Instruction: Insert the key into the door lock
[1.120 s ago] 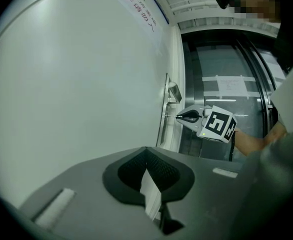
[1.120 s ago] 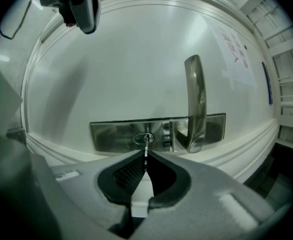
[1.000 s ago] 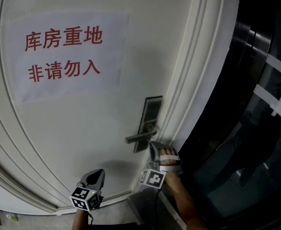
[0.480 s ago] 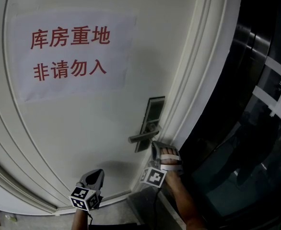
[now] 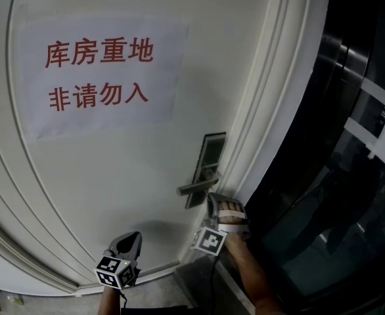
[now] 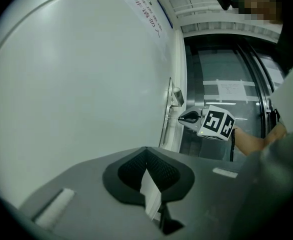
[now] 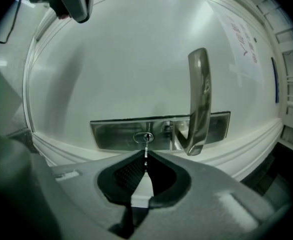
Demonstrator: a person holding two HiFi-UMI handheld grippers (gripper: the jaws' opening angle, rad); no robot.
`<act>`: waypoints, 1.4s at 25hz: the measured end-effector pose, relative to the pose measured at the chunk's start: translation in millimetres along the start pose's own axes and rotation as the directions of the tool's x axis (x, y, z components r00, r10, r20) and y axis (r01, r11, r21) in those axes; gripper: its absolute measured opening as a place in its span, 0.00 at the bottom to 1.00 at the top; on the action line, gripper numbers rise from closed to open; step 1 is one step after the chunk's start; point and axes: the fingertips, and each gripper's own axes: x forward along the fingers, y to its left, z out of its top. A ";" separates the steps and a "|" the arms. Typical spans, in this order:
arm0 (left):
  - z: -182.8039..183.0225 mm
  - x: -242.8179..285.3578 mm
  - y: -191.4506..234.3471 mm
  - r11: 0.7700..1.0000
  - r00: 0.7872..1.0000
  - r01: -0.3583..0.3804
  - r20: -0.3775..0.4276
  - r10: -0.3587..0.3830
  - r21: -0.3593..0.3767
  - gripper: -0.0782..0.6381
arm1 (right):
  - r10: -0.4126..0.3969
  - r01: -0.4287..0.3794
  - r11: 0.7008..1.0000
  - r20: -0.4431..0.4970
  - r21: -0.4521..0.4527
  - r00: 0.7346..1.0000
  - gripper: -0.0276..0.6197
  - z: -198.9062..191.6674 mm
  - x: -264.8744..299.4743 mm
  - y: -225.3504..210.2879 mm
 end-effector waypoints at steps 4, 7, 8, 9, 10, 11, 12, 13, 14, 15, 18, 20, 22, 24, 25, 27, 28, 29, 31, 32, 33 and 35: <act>-1.5 -2.7 0.5 1.000 1.000 0.002 -0.001 -0.002 0.000 0.11 | -0.001 0.001 1.000 -0.007 0.022 1.000 0.06 5.8 -0.8 -2.5; -1.8 -6.6 4.4 1.000 1.000 -0.005 -0.001 0.005 -0.002 0.11 | -0.016 0.016 1.000 -0.016 0.020 1.000 0.06 9.8 7.2 -3.4; -1.4 -8.5 5.9 1.000 1.000 -0.008 0.000 0.008 -0.004 0.11 | -0.015 0.015 1.000 -0.019 0.020 1.000 0.06 10.4 9.6 -3.5; -1.2 -10.9 7.8 1.000 1.000 -0.012 0.001 0.012 -0.007 0.11 | -0.010 0.010 1.000 -0.022 0.021 1.000 0.06 10.5 11.0 -2.8; -1.1 -13.4 10.5 1.000 1.000 -0.018 0.001 0.018 -0.008 0.11 | -0.005 0.005 1.000 -0.023 0.023 1.000 0.06 10.4 12.0 -1.8; -0.9 -15.4 13.8 1.000 1.000 -0.024 0.000 0.024 -0.008 0.11 | -0.004 0.004 1.000 -0.023 0.026 1.000 0.06 10.7 13.6 -1.4; -0.4 -16.8 17.3 1.000 1.000 -0.029 0.000 0.029 -0.007 0.11 | -0.007 0.008 1.000 -0.023 0.029 1.000 0.06 11.7 16.3 -1.7; 0.4 -17.9 20.0 0.999 0.999 -0.034 0.001 0.034 -0.008 0.11 | -0.011 0.012 0.999 -0.024 0.031 1.000 0.06 13.2 19.8 -2.6; 1.5 -18.9 21.4 0.999 0.999 -0.036 0.003 0.036 -0.011 0.11 | -0.013 0.014 0.999 -0.028 0.033 1.000 0.06 14.5 22.8 -3.2; 2.5 -19.9 21.7 0.999 0.999 -0.036 0.004 0.036 -0.017 0.11 | -0.012 0.013 0.999 -0.033 0.037 0.999 0.06 15.0 24.7 -3.4; 3.5 -22.3 25.6 0.999 0.999 -0.040 0.002 0.040 -0.020 0.11 | -0.021 0.022 0.998 -0.030 0.050 0.999 0.06 15.7 25.8 -4.3; 2.8 -22.5 27.3 0.999 0.999 -0.042 -0.001 0.042 -0.015 0.11 | -0.024 0.025 0.999 -0.025 0.048 0.999 0.06 16.3 26.1 -4.2; 1.6 -22.4 27.6 0.999 0.999 -0.042 -0.002 0.042 -0.009 0.11 | -0.019 0.020 0.999 -0.021 0.046 1.000 0.06 16.6 26.0 -3.6; 1.2 -22.1 26.4 0.999 0.999 -0.038 -0.005 0.038 -0.004 0.11 | -0.019 0.020 0.999 -0.015 0.048 1.000 0.06 17.3 25.5 -3.5; 1.3 -22.1 25.3 0.999 0.999 -0.035 -0.008 0.035 -0.002 0.11 | -0.020 0.021 0.999 -0.011 0.050 1.000 0.06 17.5 25.2 -3.6; 2.0 -22.6 23.5 0.999 0.999 -0.032 -0.011 0.032 0.002 0.11 | -0.025 0.025 0.998 -0.006 0.050 1.000 0.06 17.3 24.8 -4.1; 2.5 -23.2 23.3 0.999 0.999 -0.032 -0.011 0.032 0.003 0.11 | -0.029 0.030 0.998 -0.005 0.048 1.000 0.06 17.1 24.8 -4.6; 2.9 -24.0 23.6 0.999 0.999 -0.034 -0.012 0.034 0.005 0.11 | -0.033 0.033 0.998 -0.003 0.046 0.999 0.06 17.1 24.8 -4.9; 2.9 -25.7 25.2 0.999 0.999 -0.040 -0.016 0.040 0.009 0.11 | -0.030 0.029 0.998 0.005 0.050 1.000 0.06 17.4 24.9 -4.4; 2.7 -26.5 25.7 0.999 0.999 -0.042 -0.018 0.042 0.010 0.11 | -0.025 0.025 0.998 0.009 0.052 1.000 0.06 17.4 24.8 -3.8; 2.7 -27.4 26.0 0.999 0.999 -0.043 -0.019 0.044 0.011 0.11 | -0.021 0.021 0.998 0.013 0.056 1.000 0.06 17.3 24.7 -3.5; 3.7 -29.1 26.1 0.999 0.999 -0.046 -0.020 0.046 0.014 0.11 | -0.015 0.013 0.998 0.026 0.066 1.000 0.06 17.8 24.2 -3.1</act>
